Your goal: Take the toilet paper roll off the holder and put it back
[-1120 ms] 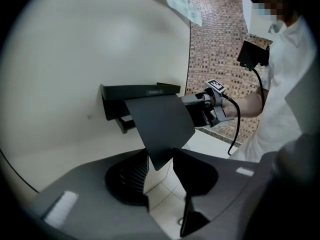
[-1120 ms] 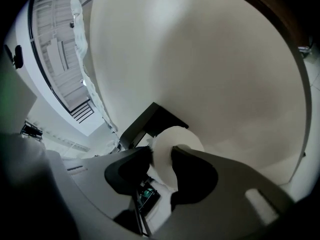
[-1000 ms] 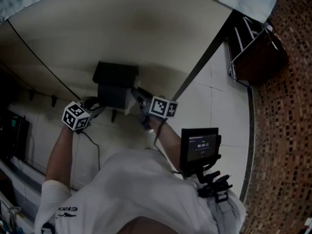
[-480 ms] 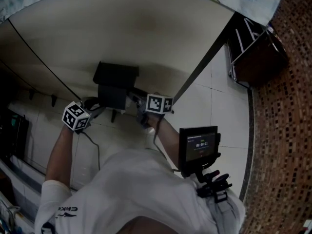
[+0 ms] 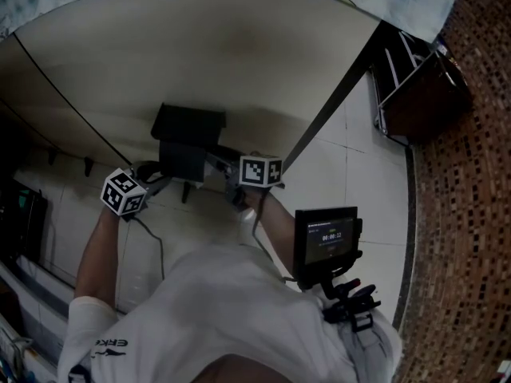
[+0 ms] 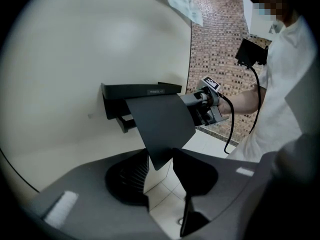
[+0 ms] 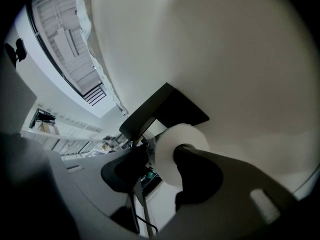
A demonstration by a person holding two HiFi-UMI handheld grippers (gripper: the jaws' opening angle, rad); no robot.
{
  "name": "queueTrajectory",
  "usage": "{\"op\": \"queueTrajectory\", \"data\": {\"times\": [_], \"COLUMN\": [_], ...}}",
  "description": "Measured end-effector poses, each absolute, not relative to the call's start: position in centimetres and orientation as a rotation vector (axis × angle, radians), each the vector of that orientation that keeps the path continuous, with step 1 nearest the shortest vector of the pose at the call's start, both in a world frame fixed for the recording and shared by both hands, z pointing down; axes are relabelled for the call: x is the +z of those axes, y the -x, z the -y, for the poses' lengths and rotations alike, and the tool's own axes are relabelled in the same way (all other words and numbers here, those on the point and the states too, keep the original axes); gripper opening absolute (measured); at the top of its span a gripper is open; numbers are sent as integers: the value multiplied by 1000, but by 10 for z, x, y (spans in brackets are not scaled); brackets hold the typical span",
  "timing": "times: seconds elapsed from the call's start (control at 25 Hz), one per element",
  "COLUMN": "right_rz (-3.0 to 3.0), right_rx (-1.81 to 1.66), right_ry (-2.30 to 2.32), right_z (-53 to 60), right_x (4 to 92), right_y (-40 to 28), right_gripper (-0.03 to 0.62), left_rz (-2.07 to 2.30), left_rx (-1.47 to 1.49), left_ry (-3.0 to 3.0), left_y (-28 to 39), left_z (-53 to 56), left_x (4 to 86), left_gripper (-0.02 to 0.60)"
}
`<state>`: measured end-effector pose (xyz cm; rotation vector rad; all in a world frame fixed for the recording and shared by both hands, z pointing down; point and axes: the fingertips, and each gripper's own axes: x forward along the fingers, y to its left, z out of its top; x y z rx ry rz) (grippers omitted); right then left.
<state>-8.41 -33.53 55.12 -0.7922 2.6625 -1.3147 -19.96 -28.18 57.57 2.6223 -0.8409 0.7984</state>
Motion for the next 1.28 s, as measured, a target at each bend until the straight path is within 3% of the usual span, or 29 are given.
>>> {"op": "queueTrajectory", "data": {"times": [0.28, 1.28], "right_rz": [-2773, -2850], "right_rx": [-1231, -1252], "right_ry": [798, 860], "right_z": [331, 341], "right_x": [554, 581], "right_y": [78, 74], "right_gripper": [245, 217], "left_rz": [850, 873], "left_rx": [793, 797], "left_ry": [-2619, -2613], "left_y": [205, 206], "left_z": [283, 273], "left_x": [581, 577], "left_gripper": [150, 153]}}
